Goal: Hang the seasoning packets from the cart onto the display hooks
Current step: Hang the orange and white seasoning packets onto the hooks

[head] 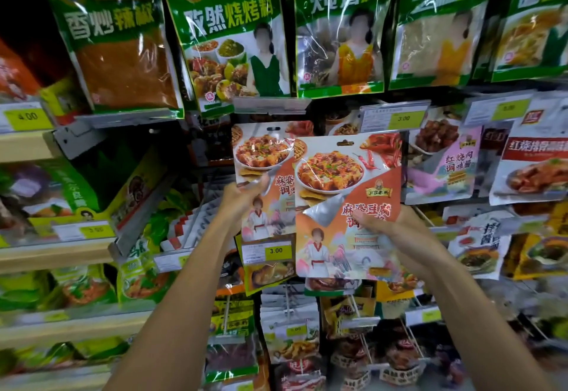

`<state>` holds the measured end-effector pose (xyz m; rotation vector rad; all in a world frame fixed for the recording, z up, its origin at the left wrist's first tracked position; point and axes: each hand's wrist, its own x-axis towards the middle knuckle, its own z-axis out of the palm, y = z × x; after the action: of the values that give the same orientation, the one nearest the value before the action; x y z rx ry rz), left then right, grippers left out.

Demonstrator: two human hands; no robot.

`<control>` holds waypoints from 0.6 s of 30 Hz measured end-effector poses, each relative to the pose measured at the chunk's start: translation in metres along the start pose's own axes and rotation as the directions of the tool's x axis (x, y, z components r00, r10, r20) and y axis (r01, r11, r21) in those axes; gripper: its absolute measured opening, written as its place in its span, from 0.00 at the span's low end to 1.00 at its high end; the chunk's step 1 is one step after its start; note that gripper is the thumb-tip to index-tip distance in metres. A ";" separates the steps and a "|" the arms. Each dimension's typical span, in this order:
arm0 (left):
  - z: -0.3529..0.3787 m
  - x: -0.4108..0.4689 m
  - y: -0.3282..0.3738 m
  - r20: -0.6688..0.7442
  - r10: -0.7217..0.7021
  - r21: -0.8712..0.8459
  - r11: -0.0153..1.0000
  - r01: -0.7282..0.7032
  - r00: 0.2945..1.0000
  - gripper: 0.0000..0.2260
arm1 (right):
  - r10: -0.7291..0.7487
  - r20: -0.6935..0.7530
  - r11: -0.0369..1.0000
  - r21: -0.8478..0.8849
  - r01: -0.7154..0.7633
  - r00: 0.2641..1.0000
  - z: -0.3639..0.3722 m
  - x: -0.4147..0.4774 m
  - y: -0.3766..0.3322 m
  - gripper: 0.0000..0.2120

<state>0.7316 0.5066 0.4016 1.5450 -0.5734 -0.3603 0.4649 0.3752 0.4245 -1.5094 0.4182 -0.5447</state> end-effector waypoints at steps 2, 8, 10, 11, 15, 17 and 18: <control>0.001 0.010 -0.004 -0.022 -0.003 -0.028 1.000 0.002 1.000 0.18 | 0.006 -0.004 1.000 -0.005 -0.006 1.000 0.000 0.002 0.001 0.22; 0.006 0.034 -0.010 -0.054 -0.024 -0.097 0.995 0.019 0.998 0.10 | 0.028 -0.019 1.000 -0.011 -0.028 0.999 -0.001 0.009 0.002 0.23; 0.009 0.042 -0.010 -0.064 -0.046 -0.092 0.995 0.040 0.997 0.10 | 0.029 -0.029 1.000 -0.006 -0.029 0.999 -0.002 0.011 0.001 0.24; 0.011 0.045 -0.009 -0.069 -0.059 -0.089 0.995 0.053 0.996 0.11 | 0.027 -0.033 1.000 -0.005 -0.028 0.999 -0.002 0.012 0.001 0.24; 0.017 0.059 -0.007 -0.066 -0.066 -0.092 0.994 0.060 0.996 0.11 | 0.013 -0.037 1.000 -0.009 -0.013 0.999 -0.005 0.016 0.002 0.22; 0.017 0.065 -0.006 -0.066 -0.064 -0.080 0.995 0.058 0.996 0.12 | 0.011 -0.036 1.000 -0.005 -0.011 0.999 -0.006 0.017 0.002 0.22; 0.017 0.067 -0.007 -0.070 -0.065 -0.074 0.995 0.060 0.995 0.12 | 0.011 -0.033 1.000 -0.004 -0.011 0.999 -0.006 0.017 0.002 0.23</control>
<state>0.7782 0.4548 0.4020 1.5028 -0.4518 -0.3677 0.4758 0.3604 0.4233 -1.5028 0.4528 -0.5609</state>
